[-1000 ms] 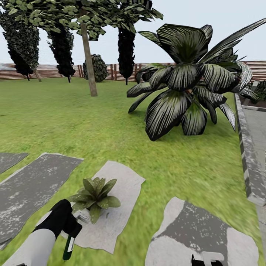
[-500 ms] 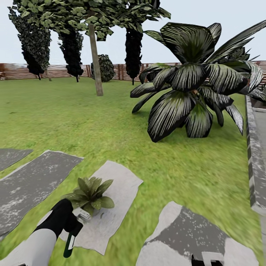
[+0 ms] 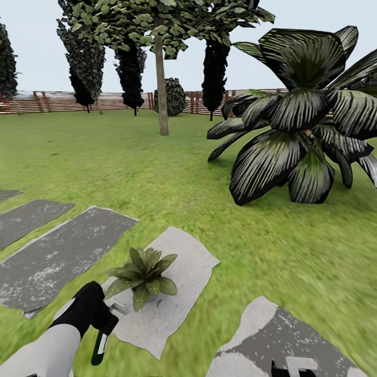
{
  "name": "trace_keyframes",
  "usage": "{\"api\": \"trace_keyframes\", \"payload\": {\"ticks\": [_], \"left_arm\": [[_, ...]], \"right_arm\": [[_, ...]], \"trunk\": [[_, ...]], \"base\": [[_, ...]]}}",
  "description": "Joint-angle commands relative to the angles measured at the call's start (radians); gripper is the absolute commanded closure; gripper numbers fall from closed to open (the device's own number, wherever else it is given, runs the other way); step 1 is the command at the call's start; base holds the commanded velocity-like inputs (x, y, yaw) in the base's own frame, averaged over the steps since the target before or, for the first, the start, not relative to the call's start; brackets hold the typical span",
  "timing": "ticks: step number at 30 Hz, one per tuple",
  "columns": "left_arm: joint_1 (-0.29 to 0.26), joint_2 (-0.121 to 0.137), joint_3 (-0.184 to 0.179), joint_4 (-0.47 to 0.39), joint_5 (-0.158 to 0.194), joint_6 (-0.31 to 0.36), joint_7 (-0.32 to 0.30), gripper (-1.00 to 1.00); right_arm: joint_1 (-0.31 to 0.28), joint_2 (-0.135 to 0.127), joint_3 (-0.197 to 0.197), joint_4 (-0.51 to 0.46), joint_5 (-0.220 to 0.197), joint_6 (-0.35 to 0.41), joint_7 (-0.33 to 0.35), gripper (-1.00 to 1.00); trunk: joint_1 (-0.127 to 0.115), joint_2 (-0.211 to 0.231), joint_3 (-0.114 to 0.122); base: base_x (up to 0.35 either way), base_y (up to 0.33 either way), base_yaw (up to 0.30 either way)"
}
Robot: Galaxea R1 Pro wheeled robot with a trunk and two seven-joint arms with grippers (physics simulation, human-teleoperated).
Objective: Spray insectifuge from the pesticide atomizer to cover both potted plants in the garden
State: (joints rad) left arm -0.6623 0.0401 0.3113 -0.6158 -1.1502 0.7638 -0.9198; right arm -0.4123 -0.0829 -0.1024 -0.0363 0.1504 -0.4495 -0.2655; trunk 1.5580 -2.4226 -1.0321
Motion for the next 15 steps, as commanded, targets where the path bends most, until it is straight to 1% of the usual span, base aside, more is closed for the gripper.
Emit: {"api": "trace_keyframes", "payload": {"ticks": [1,3,8,13,15], "left_arm": [[-0.001,-0.002,0.003,-0.002,-0.007,0.003,-0.008,1.0],[0.0,-0.006,0.003,-0.002,-0.005,0.003,-0.009,1.0],[0.0,-0.023,0.003,-0.004,-0.006,0.003,-0.008,1.0],[-0.001,-0.024,0.006,-0.005,-0.006,0.004,-0.008,1.0],[-0.001,-0.025,0.006,-0.005,-0.006,0.004,-0.012,1.0]], "right_arm": [[0.0,0.0,-0.008,0.001,0.011,-0.003,-0.003,-1.0],[0.0,0.0,-0.008,0.001,0.011,-0.003,-0.003,-1.0],[0.0,0.0,-0.008,0.001,0.012,-0.003,-0.003,-1.0],[0.0,0.0,-0.008,0.001,0.012,-0.003,-0.003,-1.0],[-0.001,0.0,-0.008,0.001,0.012,-0.003,-0.003,-1.0]], "trunk": [[0.0,0.0,-0.001],[0.0,0.0,-0.001],[0.0,0.0,-0.001],[0.0,0.0,-0.001],[0.0,0.0,-0.001]], "base": [[0.006,-0.027,0.271],[0.079,-0.141,0.14],[0.132,-0.224,0.024],[0.037,-0.262,0.015],[0.002,-0.26,0.193]]}}
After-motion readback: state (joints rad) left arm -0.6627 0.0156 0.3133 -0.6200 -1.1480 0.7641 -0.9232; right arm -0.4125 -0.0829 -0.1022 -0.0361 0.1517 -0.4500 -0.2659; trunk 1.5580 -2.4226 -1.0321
